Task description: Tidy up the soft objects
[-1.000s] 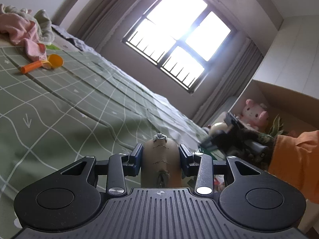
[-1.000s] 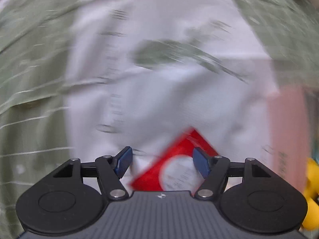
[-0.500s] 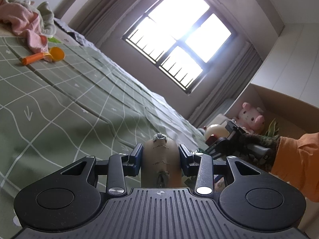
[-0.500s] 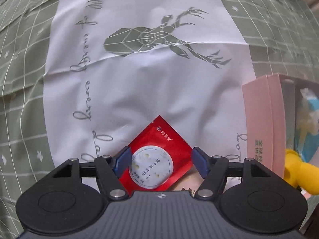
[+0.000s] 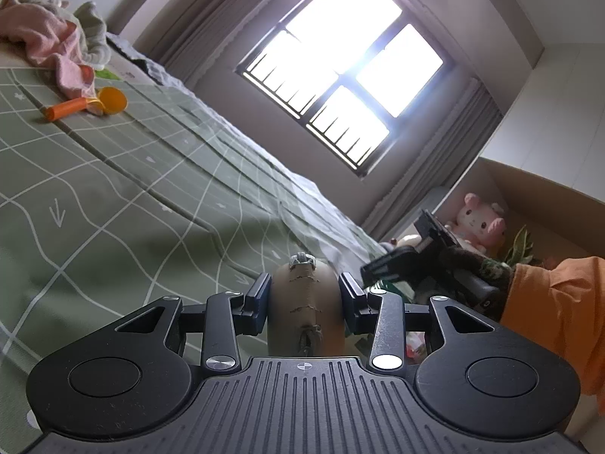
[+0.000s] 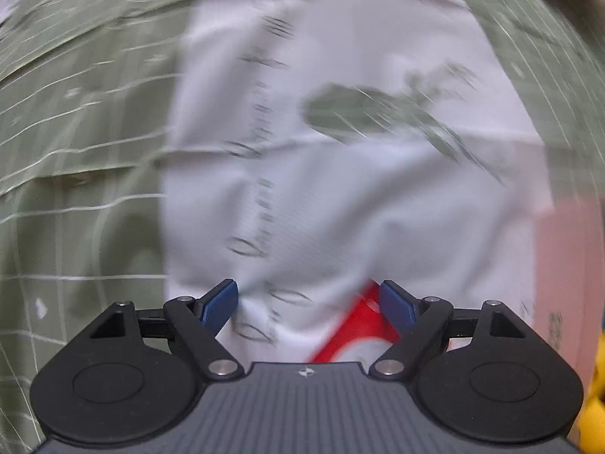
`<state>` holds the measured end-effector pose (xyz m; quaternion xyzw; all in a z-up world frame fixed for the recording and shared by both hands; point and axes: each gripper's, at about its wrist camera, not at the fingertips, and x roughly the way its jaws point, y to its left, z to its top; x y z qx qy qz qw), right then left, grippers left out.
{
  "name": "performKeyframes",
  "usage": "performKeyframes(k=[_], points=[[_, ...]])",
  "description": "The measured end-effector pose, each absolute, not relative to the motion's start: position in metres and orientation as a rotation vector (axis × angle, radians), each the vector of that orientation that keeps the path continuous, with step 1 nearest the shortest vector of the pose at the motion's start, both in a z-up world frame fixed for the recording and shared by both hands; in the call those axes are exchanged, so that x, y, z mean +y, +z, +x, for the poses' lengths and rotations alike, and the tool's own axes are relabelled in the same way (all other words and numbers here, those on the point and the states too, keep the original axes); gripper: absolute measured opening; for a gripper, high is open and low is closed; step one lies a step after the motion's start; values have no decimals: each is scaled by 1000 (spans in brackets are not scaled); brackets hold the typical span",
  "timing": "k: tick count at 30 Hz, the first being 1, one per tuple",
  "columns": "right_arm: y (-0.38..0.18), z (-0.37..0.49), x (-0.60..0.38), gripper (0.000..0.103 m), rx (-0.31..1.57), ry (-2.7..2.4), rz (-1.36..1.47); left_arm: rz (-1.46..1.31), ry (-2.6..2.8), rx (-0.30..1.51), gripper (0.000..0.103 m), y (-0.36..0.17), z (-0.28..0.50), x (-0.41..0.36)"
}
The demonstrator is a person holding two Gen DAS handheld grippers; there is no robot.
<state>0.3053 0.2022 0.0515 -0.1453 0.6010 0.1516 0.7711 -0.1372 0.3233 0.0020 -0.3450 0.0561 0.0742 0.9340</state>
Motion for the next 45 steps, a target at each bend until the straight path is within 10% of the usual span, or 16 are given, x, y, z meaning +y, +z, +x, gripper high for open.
performKeyframes(k=[36,45], points=[[52,302,162,87,1461,239,-365,-735,145,113,43,-1,-138,327],[78,269,202,67,1302,423,-570,-742,147,116,43,-2,-137,328]])
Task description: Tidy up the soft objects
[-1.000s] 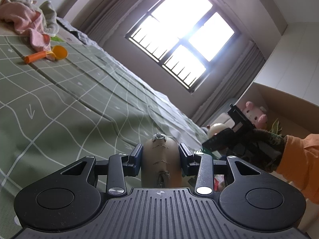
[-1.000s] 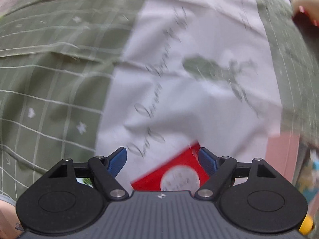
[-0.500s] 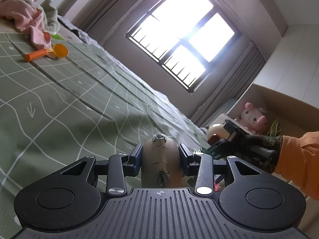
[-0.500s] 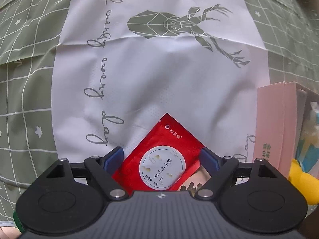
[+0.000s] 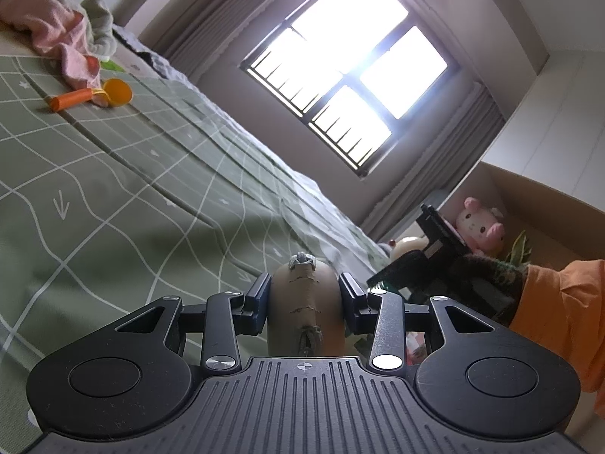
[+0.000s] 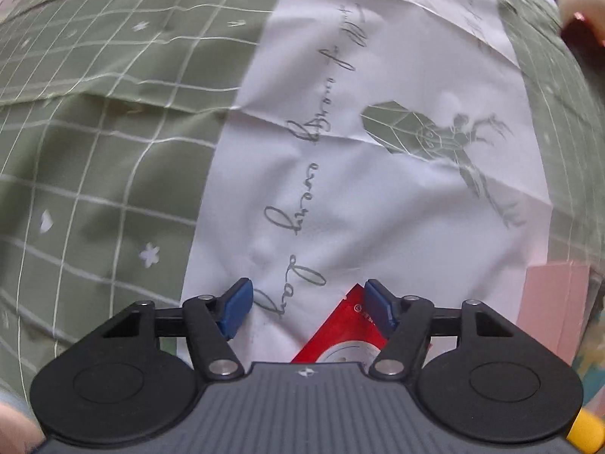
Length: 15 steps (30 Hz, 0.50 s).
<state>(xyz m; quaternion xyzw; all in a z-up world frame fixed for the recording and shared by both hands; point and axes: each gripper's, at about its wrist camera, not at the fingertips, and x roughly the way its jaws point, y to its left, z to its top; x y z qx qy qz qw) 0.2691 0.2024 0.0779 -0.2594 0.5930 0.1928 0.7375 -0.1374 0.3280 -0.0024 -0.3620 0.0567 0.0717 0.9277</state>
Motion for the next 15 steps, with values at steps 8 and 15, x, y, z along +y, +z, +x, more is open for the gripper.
performKeyframes(k=[8,15], points=[[66,281,172,86,1476,238,-542,-752,140,111,43,-3,-139,329],[61,295,157,94,1515,288,-392,-761,135,108,43,-4,-140,330]])
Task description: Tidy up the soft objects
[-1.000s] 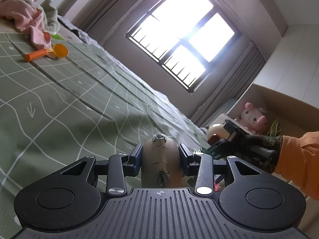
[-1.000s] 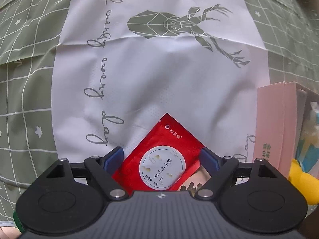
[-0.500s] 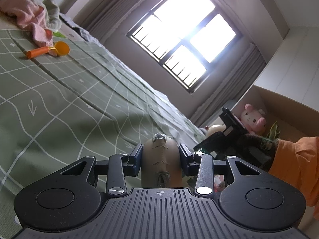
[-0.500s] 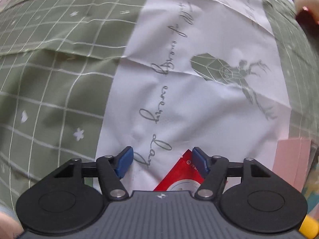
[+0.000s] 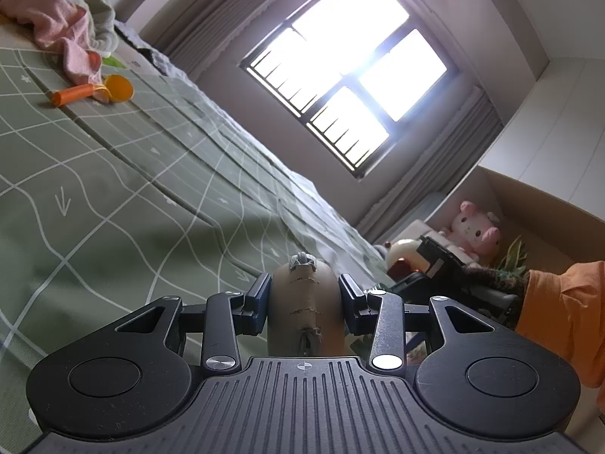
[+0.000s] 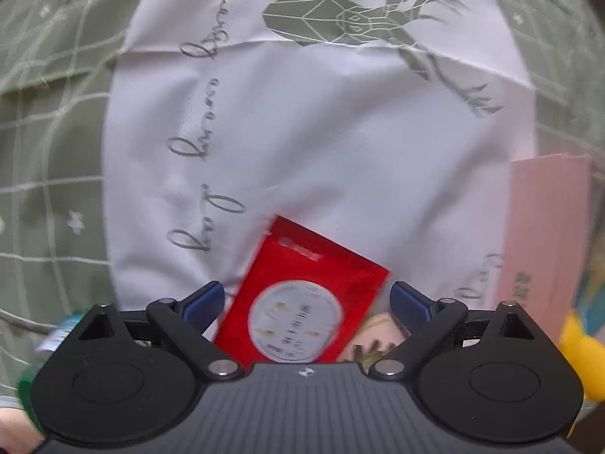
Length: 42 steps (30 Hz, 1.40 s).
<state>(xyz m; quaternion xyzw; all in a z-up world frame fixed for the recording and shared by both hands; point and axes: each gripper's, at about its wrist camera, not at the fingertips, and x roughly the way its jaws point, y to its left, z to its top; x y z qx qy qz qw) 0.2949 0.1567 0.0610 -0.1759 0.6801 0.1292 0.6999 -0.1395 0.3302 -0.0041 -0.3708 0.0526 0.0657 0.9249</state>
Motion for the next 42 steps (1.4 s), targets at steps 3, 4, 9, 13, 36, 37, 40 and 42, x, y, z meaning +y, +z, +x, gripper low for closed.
performKeyframes(k=[3,4,9,13,36,37,40,42], points=[[77,274,170,69,1390,388,-459,-749,149,108,43,-2,-140,329],[82,265,174,58,1361,417,-482,-741,160,110,43,0,-139,328],[115,244,167,11,1294,587,-427,-656,221,155,43,20,-127,319],[151,237,143,5,1221,664,-354,-601,242,165,43,50,-108,312],[69,277,173,83,1406,335,-502,-571,278,133,43,62,-113,302],[67,279,173,92,1409,316,-507,-590,273,123,43,57,-113,306],[67,283,172,93,1438,338,-474,-625,248,108,43,44,-111,313],[70,281,170,90,1425,364,-456,-643,223,113,43,38,-109,318]])
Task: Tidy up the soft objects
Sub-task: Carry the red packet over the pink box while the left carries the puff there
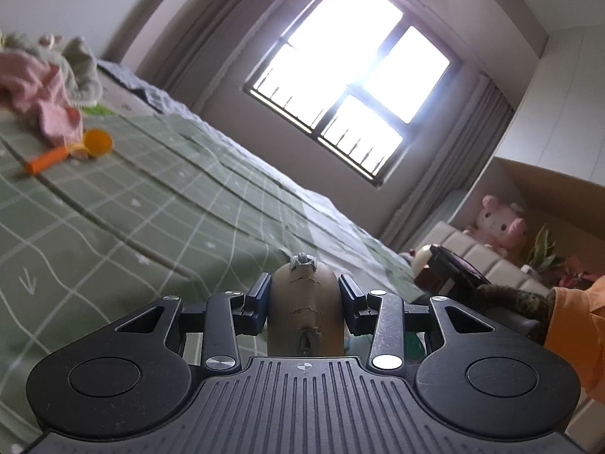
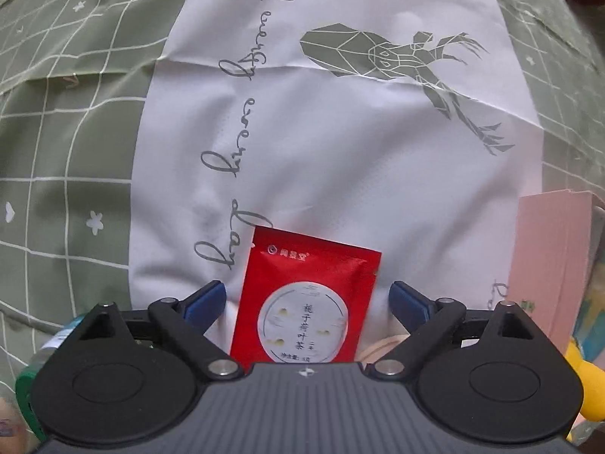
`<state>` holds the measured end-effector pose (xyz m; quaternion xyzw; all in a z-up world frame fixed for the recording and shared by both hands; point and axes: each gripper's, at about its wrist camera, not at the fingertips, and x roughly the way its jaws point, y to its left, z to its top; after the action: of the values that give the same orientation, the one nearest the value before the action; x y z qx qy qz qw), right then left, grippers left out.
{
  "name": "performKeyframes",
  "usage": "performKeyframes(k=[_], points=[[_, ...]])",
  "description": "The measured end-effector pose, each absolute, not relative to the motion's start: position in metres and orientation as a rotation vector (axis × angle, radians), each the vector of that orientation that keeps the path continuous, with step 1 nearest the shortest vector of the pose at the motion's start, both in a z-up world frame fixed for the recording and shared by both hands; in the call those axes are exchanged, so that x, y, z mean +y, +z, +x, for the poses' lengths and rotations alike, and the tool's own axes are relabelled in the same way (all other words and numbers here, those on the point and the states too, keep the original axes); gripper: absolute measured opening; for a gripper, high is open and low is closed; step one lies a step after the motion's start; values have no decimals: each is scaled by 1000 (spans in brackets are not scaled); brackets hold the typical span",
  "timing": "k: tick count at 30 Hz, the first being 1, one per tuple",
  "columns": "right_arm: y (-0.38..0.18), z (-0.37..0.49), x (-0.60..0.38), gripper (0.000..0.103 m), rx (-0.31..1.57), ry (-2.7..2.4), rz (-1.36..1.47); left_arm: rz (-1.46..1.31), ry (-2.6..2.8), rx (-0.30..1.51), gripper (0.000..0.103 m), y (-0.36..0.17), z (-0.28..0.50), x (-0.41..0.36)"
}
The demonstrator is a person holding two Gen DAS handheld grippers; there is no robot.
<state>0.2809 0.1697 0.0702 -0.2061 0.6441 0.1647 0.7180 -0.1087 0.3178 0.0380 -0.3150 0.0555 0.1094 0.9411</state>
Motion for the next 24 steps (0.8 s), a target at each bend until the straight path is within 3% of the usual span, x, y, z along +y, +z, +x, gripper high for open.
performKeyframes(k=[2,4,11,16,20,24], points=[[78,272,170,67,1377,429,-453,-656,205,116,43,35,-109,321],[87,263,169,54,1344,475,-456,-659,209,114,43,35,-110,323],[122,250,149,51,1282,601,-327,-583,307,169,43,53,-96,321],[209,251,116,51,1131,735,-198,-445,274,168,43,109,-69,293],[285,248,25,51,948,765,-102,-336,163,132,43,166,-21,246],[310,258,-68,52,808,674,-94,-274,-5,171,43,202,47,179]])
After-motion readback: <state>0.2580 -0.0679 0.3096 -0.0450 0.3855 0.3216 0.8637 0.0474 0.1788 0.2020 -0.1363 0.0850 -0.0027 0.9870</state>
